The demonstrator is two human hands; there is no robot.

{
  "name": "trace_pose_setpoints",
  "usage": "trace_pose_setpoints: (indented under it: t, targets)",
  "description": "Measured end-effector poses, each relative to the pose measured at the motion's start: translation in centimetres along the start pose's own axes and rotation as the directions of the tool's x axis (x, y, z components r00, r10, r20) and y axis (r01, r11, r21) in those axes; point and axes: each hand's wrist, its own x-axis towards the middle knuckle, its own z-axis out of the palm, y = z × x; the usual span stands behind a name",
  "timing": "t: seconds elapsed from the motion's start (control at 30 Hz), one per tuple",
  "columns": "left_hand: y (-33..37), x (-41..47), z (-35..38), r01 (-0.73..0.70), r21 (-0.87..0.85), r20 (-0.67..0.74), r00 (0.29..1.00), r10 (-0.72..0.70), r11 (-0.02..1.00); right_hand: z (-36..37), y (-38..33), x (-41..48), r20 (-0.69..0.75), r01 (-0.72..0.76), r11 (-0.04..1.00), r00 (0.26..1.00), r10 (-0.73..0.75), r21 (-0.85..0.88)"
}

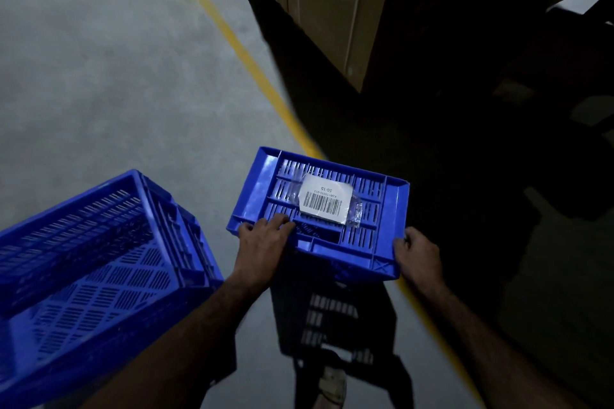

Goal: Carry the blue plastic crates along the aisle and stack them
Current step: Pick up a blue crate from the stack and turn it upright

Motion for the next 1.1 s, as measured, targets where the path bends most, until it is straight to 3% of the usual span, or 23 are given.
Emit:
trace_pose_setpoints:
  t: [0.33,0.63,0.87,1.1]
  targets:
    - [2.9,-8.2,0.7,0.006,0.031,0.119,0.993,-0.010,1.000,-0.8,3.4,-6.5,0.029,-0.042,0.999,0.999,0.042,0.005]
    - [5.2,-25.6,3.1,0.080,-0.039,0.111,0.991,-0.075,0.996,0.2,10.0,-19.7,0.139,-0.030,0.999,0.990,0.027,0.016]
    - [7.0,-38.4,6.2,0.199,-0.087,0.080,0.978,-0.192,0.976,2.4,15.7,-27.2,0.208,0.095,0.988,0.976,-0.069,-0.121]
    - [8.9,-47.1,7.9,0.301,-0.079,-0.061,0.950,-0.306,0.950,3.3,17.4,-32.0,0.270,0.264,0.951,0.939,-0.215,-0.162]
